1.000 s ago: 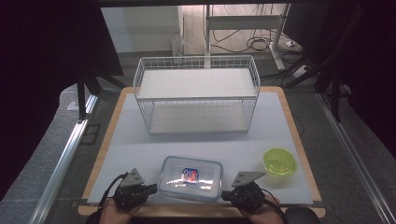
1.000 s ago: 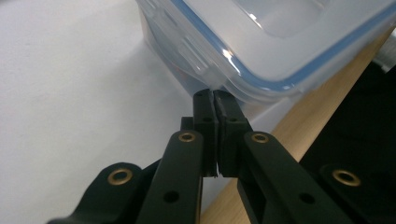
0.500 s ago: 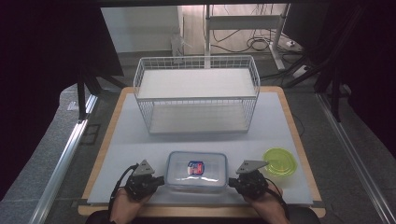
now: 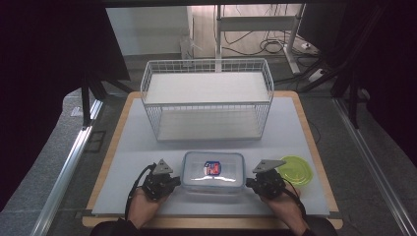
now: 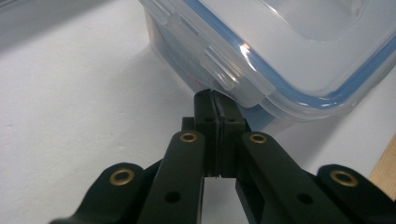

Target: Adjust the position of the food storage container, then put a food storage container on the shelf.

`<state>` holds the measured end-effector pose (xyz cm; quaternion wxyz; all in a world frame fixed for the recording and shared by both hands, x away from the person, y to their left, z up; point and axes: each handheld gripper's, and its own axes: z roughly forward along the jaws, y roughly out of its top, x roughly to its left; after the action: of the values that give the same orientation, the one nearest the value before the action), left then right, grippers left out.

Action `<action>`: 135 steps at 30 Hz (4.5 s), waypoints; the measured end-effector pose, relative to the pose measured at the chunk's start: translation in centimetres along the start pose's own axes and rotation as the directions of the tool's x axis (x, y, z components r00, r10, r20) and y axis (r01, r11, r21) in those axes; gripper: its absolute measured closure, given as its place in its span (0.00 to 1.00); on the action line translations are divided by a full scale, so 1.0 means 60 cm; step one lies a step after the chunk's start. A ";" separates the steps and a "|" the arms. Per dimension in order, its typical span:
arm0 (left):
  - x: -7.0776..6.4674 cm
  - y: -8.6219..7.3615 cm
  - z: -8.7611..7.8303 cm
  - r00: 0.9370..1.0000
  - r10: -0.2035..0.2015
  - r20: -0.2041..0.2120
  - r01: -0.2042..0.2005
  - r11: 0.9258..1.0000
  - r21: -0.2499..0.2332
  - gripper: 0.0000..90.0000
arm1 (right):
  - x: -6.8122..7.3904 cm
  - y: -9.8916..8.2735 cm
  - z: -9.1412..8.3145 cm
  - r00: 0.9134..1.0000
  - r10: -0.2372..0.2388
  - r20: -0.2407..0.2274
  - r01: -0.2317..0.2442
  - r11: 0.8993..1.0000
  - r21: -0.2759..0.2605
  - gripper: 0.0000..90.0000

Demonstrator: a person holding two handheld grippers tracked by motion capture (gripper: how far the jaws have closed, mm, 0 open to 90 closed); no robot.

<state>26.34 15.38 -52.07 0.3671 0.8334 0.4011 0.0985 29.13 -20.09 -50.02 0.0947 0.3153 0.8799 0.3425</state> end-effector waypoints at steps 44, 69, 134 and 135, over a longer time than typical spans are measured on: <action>0.026 -0.043 -0.055 0.996 0.073 -0.045 -0.079 0.984 -0.161 0.05 | -0.011 -0.016 -0.065 0.999 -0.004 0.031 0.008 0.993 -0.119 0.24; 0.047 0.015 -0.030 0.987 0.012 0.159 0.002 0.996 -0.086 0.01 | -0.004 0.021 -0.016 0.995 0.066 -0.071 -0.071 0.996 -0.061 0.02; 0.077 0.070 -0.074 0.893 -0.172 0.416 0.287 0.929 -0.232 0.59 | -0.047 0.079 -0.061 0.893 0.298 -0.338 -0.385 0.895 -0.227 0.61; 0.079 0.081 -0.084 0.900 -0.164 0.405 0.279 0.929 -0.245 0.59 | -0.049 0.091 -0.066 0.897 0.286 -0.337 -0.376 0.895 -0.241 0.61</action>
<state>30.04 19.57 -45.76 0.5670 0.7204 0.3967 -0.0474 32.58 -20.98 -43.59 -0.0502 0.3896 0.7543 0.5260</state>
